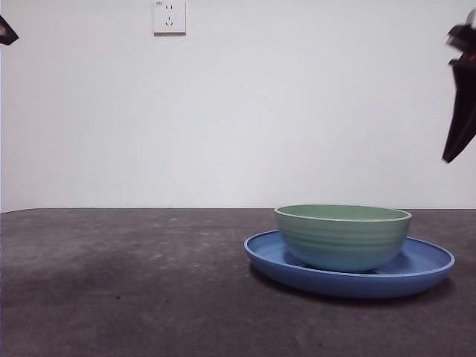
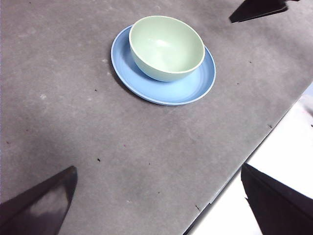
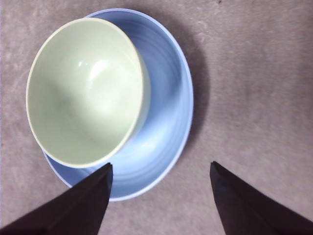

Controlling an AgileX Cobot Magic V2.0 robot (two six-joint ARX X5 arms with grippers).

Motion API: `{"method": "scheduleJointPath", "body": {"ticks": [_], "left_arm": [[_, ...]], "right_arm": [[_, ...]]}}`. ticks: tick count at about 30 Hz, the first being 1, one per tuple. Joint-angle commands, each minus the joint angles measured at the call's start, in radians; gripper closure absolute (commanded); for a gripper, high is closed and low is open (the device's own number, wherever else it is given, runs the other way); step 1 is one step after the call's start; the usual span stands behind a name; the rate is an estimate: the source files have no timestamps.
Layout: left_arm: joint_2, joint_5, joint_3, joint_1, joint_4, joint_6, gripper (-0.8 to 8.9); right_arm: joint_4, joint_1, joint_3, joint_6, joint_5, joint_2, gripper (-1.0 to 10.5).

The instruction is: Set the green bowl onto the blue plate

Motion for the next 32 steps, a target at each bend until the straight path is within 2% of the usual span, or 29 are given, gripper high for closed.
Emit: {"method": "scheduleJointPath", "body": {"ticks": [1, 21, 32], "left_arm": [[0.003, 0.002, 0.013, -0.008, 0.010, -0.003, 2.51], [0.003, 0.002, 0.013, -0.008, 0.011, -0.003, 2.51], [0.003, 0.002, 0.013, -0.008, 0.011, -0.003, 2.51]], "right_arm": [[0.032, -0.002, 0.014, -0.011, -0.021, 0.059, 6.4], [0.156, -0.002, 0.014, -0.011, -0.022, 0.307, 6.8], [0.232, -0.002, 0.014, -0.013, -0.057, 0.403, 7.1]]}}
